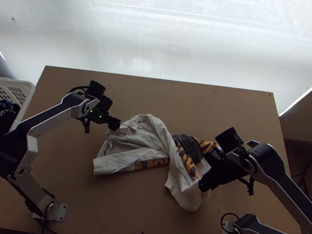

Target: Fold the t-shirt

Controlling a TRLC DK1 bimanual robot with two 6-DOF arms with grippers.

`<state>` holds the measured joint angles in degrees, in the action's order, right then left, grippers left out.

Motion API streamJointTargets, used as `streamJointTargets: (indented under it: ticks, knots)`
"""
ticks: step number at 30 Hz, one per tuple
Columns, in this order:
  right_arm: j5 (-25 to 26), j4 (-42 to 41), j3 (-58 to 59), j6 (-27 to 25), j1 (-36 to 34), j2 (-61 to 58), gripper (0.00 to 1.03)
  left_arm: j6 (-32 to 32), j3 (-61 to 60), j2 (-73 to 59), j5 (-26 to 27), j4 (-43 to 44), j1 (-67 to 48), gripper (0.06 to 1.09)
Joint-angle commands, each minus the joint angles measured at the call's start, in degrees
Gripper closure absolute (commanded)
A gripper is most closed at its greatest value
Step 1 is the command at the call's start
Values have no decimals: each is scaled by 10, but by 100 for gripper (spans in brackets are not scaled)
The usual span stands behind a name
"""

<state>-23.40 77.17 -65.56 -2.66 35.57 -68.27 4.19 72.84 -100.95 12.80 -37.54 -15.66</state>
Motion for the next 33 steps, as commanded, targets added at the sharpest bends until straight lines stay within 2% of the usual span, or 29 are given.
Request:
streamJointTargets:
  ticks: [1,12,33]
  knots:
    - [0,-8,-7,-1,-4,-8,100,73,-12,9,-18,-14,5,11]
    - [-1,-15,-12,3,-5,-13,100,71,-23,10,-27,79,-39,11]
    - [-3,-25,-15,4,-7,-10,100,95,-16,-21,-45,97,-53,11]
